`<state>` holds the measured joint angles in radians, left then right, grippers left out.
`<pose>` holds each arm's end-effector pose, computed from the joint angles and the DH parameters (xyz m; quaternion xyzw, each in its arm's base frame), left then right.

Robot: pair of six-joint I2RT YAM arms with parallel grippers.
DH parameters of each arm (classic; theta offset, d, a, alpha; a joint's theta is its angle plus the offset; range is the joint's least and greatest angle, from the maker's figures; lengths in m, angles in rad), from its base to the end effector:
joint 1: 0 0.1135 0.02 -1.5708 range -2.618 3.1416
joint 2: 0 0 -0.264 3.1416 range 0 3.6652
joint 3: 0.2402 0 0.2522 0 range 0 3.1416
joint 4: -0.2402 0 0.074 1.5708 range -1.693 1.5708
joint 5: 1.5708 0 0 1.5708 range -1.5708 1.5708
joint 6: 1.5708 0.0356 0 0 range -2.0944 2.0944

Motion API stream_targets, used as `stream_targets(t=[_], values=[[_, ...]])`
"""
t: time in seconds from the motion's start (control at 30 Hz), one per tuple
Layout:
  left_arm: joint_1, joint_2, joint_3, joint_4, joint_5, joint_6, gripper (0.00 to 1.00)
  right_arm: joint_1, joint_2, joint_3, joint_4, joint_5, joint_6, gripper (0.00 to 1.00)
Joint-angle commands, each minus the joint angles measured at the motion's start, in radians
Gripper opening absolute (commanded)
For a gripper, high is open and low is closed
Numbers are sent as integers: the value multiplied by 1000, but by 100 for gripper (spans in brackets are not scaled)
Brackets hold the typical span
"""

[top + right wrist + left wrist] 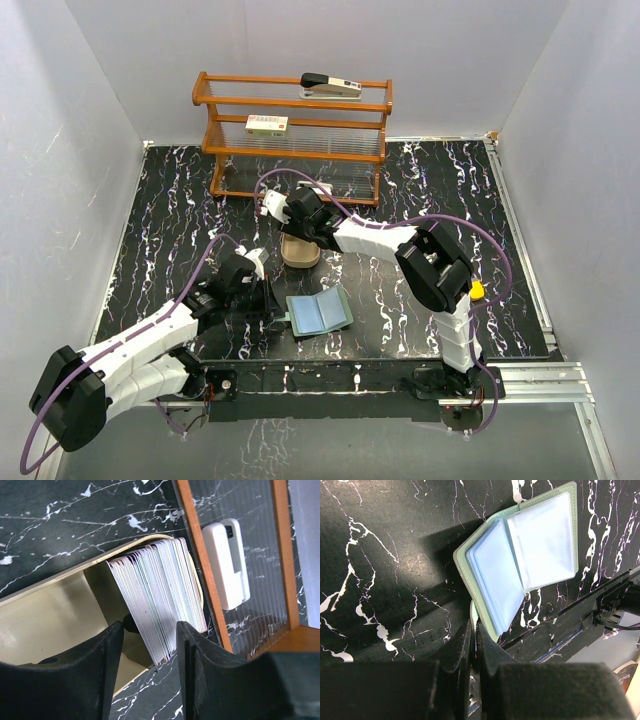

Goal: Put the credit cards into the card holder

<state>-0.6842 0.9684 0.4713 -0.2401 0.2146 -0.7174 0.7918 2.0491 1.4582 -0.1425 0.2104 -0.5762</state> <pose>0.1462 -0.1290 0.1938 0.0283 0.9097 -0.3344 0.2445 0.3279 0.3216 0.1884 -0.5410 0.7312 -0.0519 0.4123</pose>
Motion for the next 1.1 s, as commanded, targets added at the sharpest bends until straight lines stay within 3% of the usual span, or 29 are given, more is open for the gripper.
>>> stream_targets(t=[0.0,0.2,0.33,0.87,1.07], values=[[-5,-22,-10,-12,-12,7,0,-8,-52,-4,130,54,-14,42],[-5,-23,-13,-10,-9,4,0,-8,-73,-5,127,54,-13,39],[-5,-20,-10,-7,-8,1,0,-9,-75,-10,124,48,-18,28],[-4,-3,-13,12,-1,-5,0,-5,-162,-14,20,44,-8,2],[-5,-9,-13,17,-5,-21,0,-2,-253,-59,-80,-142,86,0]])
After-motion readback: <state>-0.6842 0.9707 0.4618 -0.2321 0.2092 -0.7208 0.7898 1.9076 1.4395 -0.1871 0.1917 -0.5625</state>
